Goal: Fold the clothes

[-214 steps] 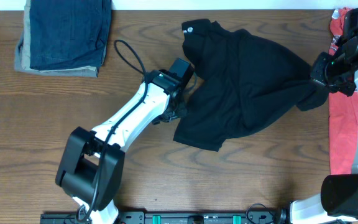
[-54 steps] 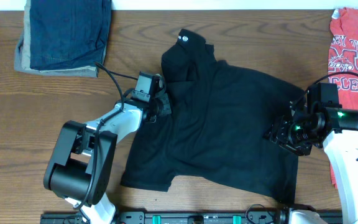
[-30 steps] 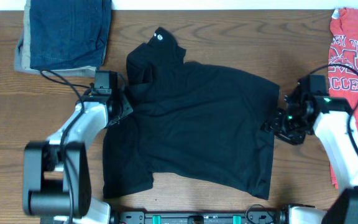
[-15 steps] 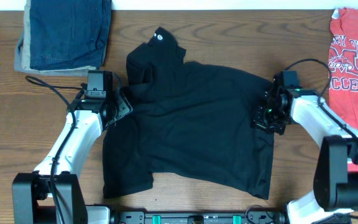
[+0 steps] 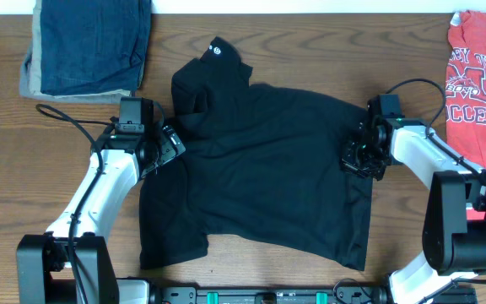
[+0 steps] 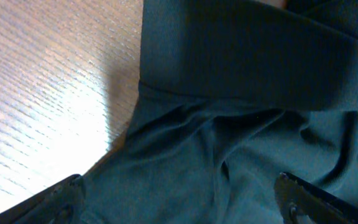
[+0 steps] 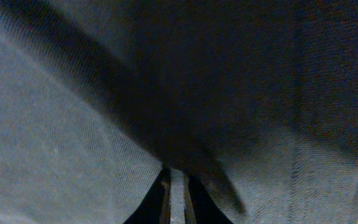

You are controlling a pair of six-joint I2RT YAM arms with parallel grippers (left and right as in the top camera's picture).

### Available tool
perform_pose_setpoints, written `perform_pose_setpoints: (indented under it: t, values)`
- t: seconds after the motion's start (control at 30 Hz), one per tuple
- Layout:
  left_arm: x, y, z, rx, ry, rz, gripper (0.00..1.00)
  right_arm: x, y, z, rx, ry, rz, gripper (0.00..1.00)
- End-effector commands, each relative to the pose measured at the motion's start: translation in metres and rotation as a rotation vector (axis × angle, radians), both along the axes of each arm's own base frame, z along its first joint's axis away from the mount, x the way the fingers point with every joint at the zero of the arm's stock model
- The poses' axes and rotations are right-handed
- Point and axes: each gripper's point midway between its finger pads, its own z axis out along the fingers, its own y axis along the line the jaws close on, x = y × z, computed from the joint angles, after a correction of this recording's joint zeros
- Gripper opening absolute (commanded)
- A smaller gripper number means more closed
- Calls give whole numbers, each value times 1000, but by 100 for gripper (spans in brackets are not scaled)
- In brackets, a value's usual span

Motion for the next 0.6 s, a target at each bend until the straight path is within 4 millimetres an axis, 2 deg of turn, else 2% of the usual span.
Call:
perform_pose_setpoints:
  t: [0.0, 0.13, 0.27, 0.43, 0.57]
  values:
    - [-3, 4, -3, 17, 15, 7, 98, -8, -40, -24, -142, 65, -89, 6]
    - [-5, 4, -3, 17, 20, 7, 98, -2, -64, -19, -159, 61, -156, 1]
    - [-5, 4, -3, 17, 20, 7, 98, 13, -86, -5, -161, 30, -190, 1]
    - [-5, 1, -3, 1, 20, 1, 98, 39, -105, 23, -174, -23, -209, 1]
    - [-3, -15, -1, -59, 10, -41, 98, 59, -113, 55, -198, -62, -211, 2]
